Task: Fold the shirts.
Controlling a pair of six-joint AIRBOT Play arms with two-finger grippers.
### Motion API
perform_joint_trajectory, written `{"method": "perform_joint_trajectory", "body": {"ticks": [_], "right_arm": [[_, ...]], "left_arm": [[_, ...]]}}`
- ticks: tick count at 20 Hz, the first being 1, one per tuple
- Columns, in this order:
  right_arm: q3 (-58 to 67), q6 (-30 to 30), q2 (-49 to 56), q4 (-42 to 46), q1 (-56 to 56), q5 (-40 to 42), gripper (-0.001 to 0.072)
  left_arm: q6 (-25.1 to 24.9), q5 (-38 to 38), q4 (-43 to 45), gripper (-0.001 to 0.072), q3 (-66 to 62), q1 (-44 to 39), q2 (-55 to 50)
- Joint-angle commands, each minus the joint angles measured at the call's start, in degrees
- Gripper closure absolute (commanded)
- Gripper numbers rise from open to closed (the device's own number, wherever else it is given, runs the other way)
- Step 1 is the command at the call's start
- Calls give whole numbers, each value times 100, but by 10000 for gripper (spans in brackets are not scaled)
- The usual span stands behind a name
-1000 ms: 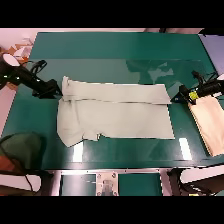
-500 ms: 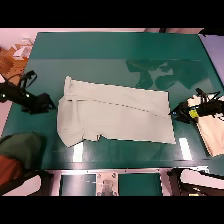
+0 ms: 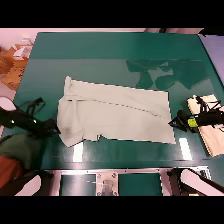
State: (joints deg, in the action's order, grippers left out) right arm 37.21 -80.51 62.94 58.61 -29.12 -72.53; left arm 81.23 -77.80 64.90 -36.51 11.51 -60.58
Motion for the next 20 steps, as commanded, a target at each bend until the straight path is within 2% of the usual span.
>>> {"method": "perform_joint_trajectory", "body": {"ticks": [1, 3, 5, 6, 8, 16, 17, 19, 20], "right_arm": [[-542, -114, -988, -11, 2, 164, 538], [-577, -118, -1215, -11, 2, 114, 538], [-586, -160, -1226, -9, 4, -103, 538], [-608, -210, -1226, -11, 4, -197, 516], [-706, -358, -1226, -11, 4, -210, 323], [-1377, -356, -1224, -11, 4, -92, 306], [-1456, -356, -1224, -11, 4, -72, 290], [-1528, -358, -1224, -11, 2, 26, 202], [-1530, -378, -1224, -11, 2, 85, 202]], "left_arm": [[-238, 769, -634, 200, 811, 2, 96], [-540, 988, -1104, 228, 920, 2, 98], [-544, 1016, -1097, 227, 920, 2, 96], [-533, 975, -1054, 227, 933, 2, 96], [-520, 990, -1045, 227, 1036, 2, 96], [-544, 761, -999, 227, 1281, 2, 98], [-590, 614, -992, 227, 1224, 2, 98], [-588, 140, -935, 227, 931, 2, 98], [-570, -92, -881, 227, 734, 2, 98]]}}
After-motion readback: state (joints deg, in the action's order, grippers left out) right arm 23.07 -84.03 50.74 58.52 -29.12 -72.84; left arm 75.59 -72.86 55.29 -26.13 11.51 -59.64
